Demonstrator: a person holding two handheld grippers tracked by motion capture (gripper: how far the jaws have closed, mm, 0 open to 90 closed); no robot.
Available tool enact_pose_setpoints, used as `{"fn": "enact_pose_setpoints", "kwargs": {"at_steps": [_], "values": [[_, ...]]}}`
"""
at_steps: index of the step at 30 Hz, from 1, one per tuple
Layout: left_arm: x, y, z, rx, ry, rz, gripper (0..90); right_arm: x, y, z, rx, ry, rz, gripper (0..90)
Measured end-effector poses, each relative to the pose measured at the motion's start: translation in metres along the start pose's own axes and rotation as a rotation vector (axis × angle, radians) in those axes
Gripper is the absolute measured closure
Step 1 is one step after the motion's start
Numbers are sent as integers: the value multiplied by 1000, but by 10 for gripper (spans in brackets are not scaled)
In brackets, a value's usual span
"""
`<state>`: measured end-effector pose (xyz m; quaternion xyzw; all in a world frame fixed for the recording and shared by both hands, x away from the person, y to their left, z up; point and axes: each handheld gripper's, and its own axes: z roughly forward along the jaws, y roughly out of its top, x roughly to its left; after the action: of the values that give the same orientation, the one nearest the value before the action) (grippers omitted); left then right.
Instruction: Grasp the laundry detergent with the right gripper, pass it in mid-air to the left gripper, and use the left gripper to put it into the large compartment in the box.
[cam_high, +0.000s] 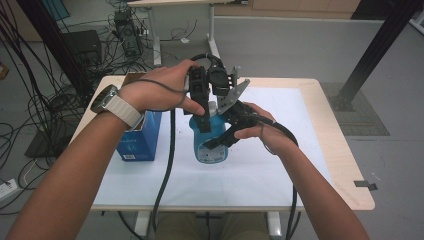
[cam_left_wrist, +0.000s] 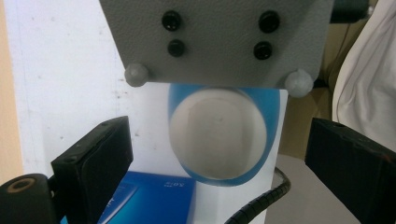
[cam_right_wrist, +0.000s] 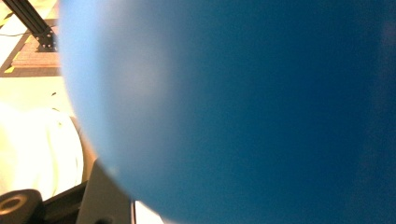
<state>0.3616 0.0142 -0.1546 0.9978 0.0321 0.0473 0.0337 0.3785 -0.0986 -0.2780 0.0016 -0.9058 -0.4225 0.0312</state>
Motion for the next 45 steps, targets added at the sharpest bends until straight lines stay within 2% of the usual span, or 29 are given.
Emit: {"fn": "enact_pose_setpoints", "kwargs": {"at_steps": [45], "values": [[0, 0, 0, -1, 4, -6, 86, 1, -1, -2, -4, 3, -7, 434]]}}
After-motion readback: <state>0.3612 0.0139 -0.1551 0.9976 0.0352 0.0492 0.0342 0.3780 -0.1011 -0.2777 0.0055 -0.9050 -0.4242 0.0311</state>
